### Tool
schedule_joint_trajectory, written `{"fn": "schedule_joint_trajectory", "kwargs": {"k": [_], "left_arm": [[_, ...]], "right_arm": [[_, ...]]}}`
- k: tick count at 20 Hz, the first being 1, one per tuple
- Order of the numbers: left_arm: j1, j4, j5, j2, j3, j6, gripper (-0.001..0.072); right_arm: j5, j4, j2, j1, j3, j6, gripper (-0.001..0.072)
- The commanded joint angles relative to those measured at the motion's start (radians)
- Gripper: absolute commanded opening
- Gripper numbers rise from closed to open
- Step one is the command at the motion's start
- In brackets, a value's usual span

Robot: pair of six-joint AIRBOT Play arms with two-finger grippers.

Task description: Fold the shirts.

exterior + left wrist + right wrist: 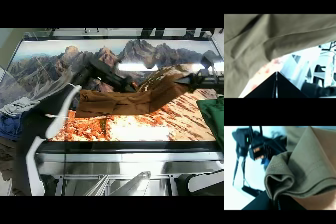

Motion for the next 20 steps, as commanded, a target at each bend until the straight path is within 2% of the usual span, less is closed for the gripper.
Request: {"fn": "schedule_joint_trajectory", "kwargs": {"k": [1, 5, 9, 12, 13, 14, 18, 20], "left_arm": [[0.170, -0.042, 0.207, 0.242, -0.109, 0.058, 0.0021], [0.426, 0.056, 0.308, 0.531, -0.299, 0.058, 0.0021], [0.581, 0.061, 0.305, 0.749, -0.574, 0.113, 0.0022], [0.630, 0.060, 0.302, 0.864, -0.773, 0.159, 0.0022], [0.636, 0.059, 0.295, 0.901, -0.836, 0.177, 0.0022], [0.636, 0.060, 0.291, 0.931, -0.886, 0.190, 0.0022], [0.634, 0.058, 0.277, 1.038, -1.022, 0.198, 0.0022], [0.635, 0.059, 0.262, 1.080, -1.054, 0.202, 0.0022]], "right_arm": [[-0.122, 0.098, 0.099, 0.243, 0.001, 0.010, 0.0021], [-0.506, 0.097, 0.083, 0.651, 0.001, 0.037, 0.0021], [-0.866, 0.120, -0.063, 0.960, 0.023, 0.022, 0.0021], [-0.945, 0.230, -0.181, 1.051, 0.068, -0.079, 0.0028], [-0.940, 0.282, -0.203, 1.059, 0.071, -0.108, 0.0268], [-0.920, 0.301, -0.209, 1.056, 0.071, -0.121, 0.0554], [-0.689, 0.288, -0.159, 0.901, 0.071, -0.129, 0.0569], [-0.579, 0.243, -0.119, 0.753, 0.071, -0.059, 0.0558]]}}
